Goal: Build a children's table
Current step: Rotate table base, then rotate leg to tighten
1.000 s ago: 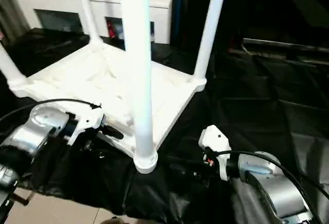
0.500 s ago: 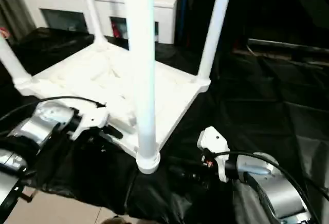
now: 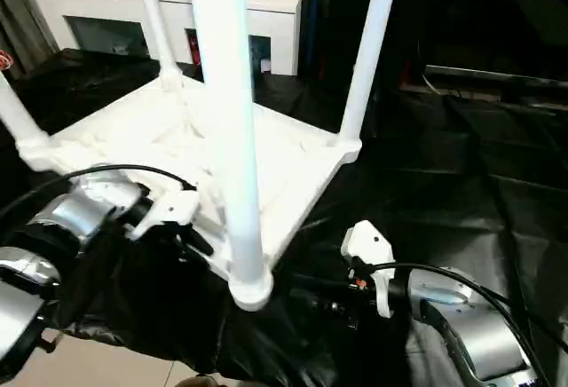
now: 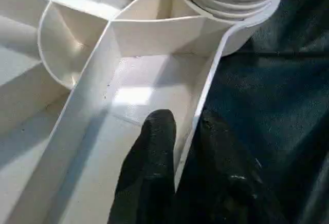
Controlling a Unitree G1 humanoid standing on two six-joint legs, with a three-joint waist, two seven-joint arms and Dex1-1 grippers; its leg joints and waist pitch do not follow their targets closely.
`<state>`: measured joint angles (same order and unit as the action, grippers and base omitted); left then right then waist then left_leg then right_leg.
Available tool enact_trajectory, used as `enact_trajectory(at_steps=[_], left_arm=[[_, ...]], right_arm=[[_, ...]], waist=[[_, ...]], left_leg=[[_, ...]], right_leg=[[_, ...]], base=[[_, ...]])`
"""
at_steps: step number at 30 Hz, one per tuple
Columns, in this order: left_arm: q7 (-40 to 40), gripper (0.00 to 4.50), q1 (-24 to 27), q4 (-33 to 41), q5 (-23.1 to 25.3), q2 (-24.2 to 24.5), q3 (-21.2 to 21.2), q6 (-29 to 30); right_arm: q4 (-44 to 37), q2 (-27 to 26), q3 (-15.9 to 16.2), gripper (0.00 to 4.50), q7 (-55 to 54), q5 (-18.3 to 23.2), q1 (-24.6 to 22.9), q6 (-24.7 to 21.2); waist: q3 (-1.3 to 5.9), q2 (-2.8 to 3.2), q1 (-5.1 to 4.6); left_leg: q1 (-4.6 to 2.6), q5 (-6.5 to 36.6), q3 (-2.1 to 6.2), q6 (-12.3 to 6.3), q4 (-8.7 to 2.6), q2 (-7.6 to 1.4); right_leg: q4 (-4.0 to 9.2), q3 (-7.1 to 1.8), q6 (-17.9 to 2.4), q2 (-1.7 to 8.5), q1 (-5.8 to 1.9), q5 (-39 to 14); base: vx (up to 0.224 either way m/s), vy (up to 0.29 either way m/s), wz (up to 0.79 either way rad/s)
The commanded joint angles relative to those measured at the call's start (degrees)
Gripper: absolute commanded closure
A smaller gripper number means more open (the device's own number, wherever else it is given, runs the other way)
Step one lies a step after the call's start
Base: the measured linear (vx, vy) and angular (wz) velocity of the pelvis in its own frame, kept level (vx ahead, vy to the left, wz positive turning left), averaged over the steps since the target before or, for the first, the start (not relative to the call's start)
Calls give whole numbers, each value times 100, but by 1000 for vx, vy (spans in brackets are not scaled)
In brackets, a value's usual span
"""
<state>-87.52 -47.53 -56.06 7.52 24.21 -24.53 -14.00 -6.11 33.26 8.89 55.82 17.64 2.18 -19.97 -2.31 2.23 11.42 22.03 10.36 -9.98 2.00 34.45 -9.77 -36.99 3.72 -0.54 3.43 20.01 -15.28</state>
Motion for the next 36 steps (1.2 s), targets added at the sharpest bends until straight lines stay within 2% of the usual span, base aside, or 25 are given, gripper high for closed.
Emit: enact_trajectory(at_steps=[1,5,8,10,12,13,16,21,22,23,24,25,27,31,32,35,36], left_arm=[[419,407,81,1,58,-69,27,208],[1177,420,137,263,-19,-373,251,1088],[1440,431,185,413,-36,-476,343,1381],[1502,437,213,475,-35,-502,373,1453],[2032,446,349,672,65,-588,456,1620],[2330,446,413,735,108,-622,490,1556],[2751,446,636,1006,59,-729,617,1471],[2428,446,1125,1551,-333,-879,707,947],[2386,446,1186,1603,-329,-884,673,875],[2385,446,1191,1607,-327,-884,669,868],[2373,446,1235,1643,-319,-886,643,824],[2331,446,1335,1733,-390,-899,625,829],[2282,446,1410,1826,-441,-891,613,913],[2142,446,1569,2041,-405,-779,536,1042],[2058,446,1620,2117,-400,-729,517,1119],[1983,446,1680,2244,-400,-674,519,1329],[1987,446,1701,2286,-417,-670,540,1364]], right_arm=[[-80,0,-140,0,-29,45,20,-15],[-55,13,-189,0,-117,43,6,6],[-15,11,-213,0,-173,13,1,38],[-9,4,-220,0,-186,10,-2,41],[24,-51,-255,0,-317,-18,9,28],[40,-77,-258,0,-359,-17,13,4],[121,-167,-259,0,-510,-65,25,-6],[236,-342,-381,0,-819,-84,77,24],[268,-375,-402,0,-883,-111,100,63],[271,-378,-404,0,-889,-113,102,67],[294,-408,-419,0,-939,-127,122,85],[319,-476,-450,0,-1027,-107,162,44],[323,-519,-468,0,-1053,-70,182,22],[297,-576,-468,0,-1030,-11,212,122],[308,-577,-455,0,-1038,-34,232,151],[405,-581,-398,0,-1081,-130,314,193],[508,-596,-335,0,-1158,-272,385,254]], waist=[[318,-13,15],[295,-30,-10],[295,-49,-40],[314,-60,-92],[333,-58,-161],[340,-54,-170],[338,-52,-198],[328,-66,-216],[317,-94,-222],[309,-83,-214],[310,-68,-192],[300,-94,-194],[295,-92,-174],[296,-84,-186],[293,-98,-190],[293,-87,-194],[294,-89,-194]], left_leg=[[-147,1116,215,-175,-425,-488],[-134,1174,222,-165,-442,-485],[-111,1039,225,-218,-434,-466],[-73,842,233,-277,-421,-442],[-58,702,232,-350,-400,-434],[-70,648,228,-417,-376,-423],[-54,599,221,-502,-365,-420],[-62,714,209,-483,-379,-434],[-74,739,199,-485,-389,-449],[-70,756,201,-482,-392,-443],[-98,834,191,-467,-390,-445],[-87,840,186,-459,-395,-441],[-88,866,187,-400,-408,-448],[-76,776,189,-398,-414,-449],[-82,793,181,-398,-414,-443],[-76,769,177,-385,-411,-439],[-74,757,175,-382,-409,-433]], right_leg=[[443,-332,-1363,712,-137,325],[489,-339,-1294,715,-145,-95],[494,-329,-1287,710,-161,-55],[467,-312,-1235,683,-190,197],[431,-298,-1258,670,-200,569],[431,-292,-1279,656,-181,733],[429,-285,-1296,643,-174,819],[447,-294,-1307,643,-138,614],[454,-307,-1281,626,-119,595],[450,-306,-1263,626,-116,536],[477,-313,-1226,639,-95,353],[483,-321,-1211,641,-100,294],[493,-323,-1140,647,-91,65],[476,-325,-1087,638,-84,134],[485,-326,-1076,635,-80,117],[484,-329,-1071,646,-81,114],[485,-329,-1070,646,-83,111]], base=[[0,0,0],[0,0,0],[0,0,0],[0,0,0],[0,0,0],[0,0,0],[0,0,0],[0,0,0],[0,0,0],[0,0,0],[0,0,0],[0,0,0],[0,0,0],[0,0,0],[0,0,0],[0,0,0],[0,0,0]])
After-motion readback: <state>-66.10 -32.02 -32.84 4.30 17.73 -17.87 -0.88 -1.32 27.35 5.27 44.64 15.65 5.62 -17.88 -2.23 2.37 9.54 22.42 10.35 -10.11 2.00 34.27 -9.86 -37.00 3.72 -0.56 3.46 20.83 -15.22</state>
